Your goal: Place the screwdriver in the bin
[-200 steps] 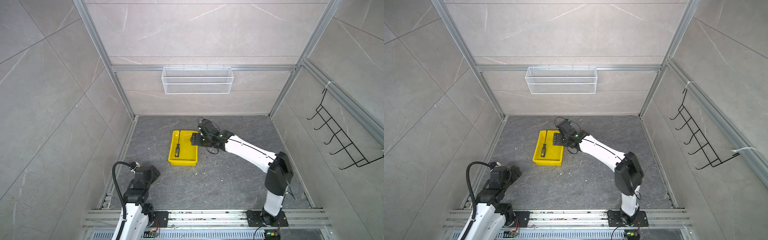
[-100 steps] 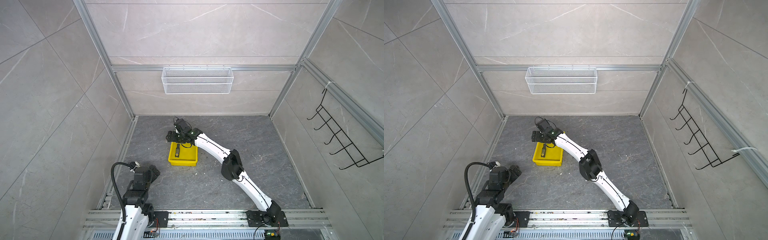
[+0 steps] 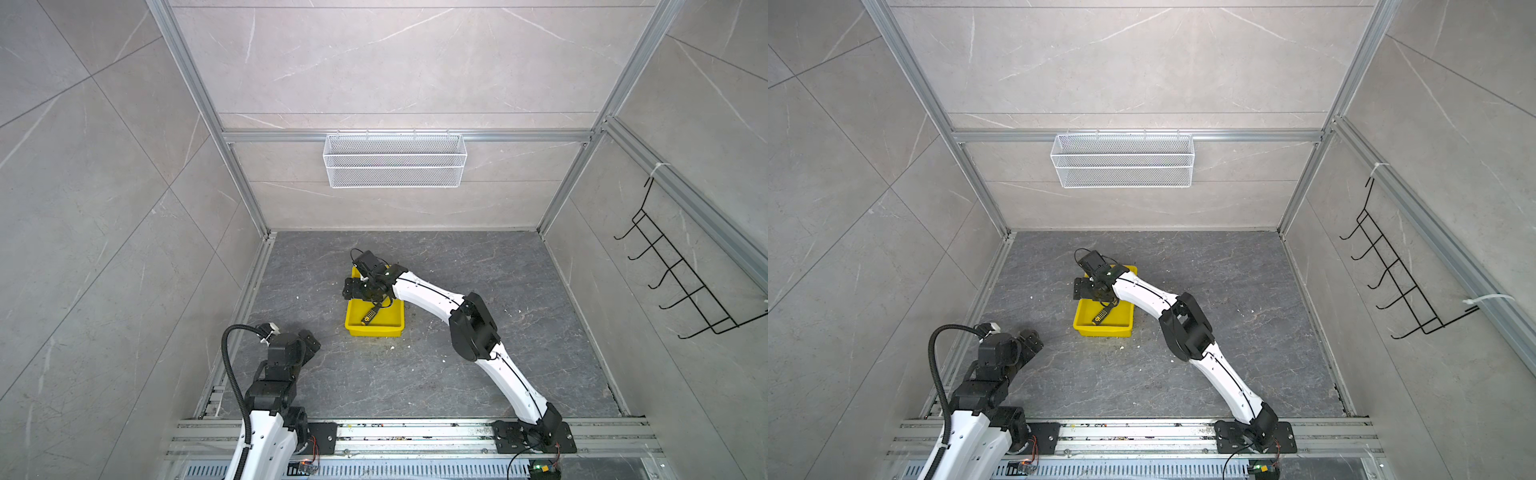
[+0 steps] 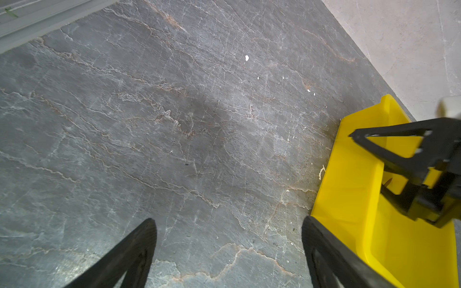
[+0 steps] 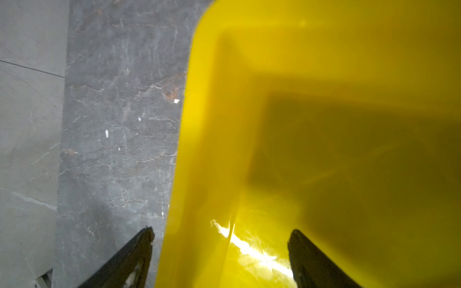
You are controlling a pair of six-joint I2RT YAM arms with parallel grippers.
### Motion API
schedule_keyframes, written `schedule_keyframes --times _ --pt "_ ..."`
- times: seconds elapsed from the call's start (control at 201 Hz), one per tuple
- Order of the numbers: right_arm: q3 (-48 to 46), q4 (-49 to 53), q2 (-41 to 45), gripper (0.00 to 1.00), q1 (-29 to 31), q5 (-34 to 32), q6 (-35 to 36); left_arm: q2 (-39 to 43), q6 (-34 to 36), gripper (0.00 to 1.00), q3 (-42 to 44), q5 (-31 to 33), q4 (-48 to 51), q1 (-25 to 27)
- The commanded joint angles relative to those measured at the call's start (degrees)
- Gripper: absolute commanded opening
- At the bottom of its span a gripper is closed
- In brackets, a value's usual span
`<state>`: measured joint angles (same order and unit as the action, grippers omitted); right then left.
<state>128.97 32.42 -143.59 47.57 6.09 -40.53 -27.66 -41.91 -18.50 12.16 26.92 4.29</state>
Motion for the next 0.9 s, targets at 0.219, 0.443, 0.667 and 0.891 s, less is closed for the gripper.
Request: schedule_keyframes --times 0.219,0.443,0.667,0.891 --pt "-29.36 -10.31 37.21 1.0 -2.69 -18.1 13.26 -0.82 6.53 1.0 1.97 3.91 -18.53 0.1" --pt "-69.37 -26.07 63.23 1.0 -16.38 -36.95 28.47 -15.34 18.05 1.0 -2.9 14.01 -31.97 0.13" --pt "-94.56 -43.32 71.43 1.0 -27.73 -42.56 38.21 -32.45 34.42 1.0 -3.93 12.18 -44.31 0.18" --pt "-101.53 -57.04 67.42 1.0 -36.01 -37.19 33.38 -48.62 43.55 1.0 -3.91 9.14 -62.0 0.19"
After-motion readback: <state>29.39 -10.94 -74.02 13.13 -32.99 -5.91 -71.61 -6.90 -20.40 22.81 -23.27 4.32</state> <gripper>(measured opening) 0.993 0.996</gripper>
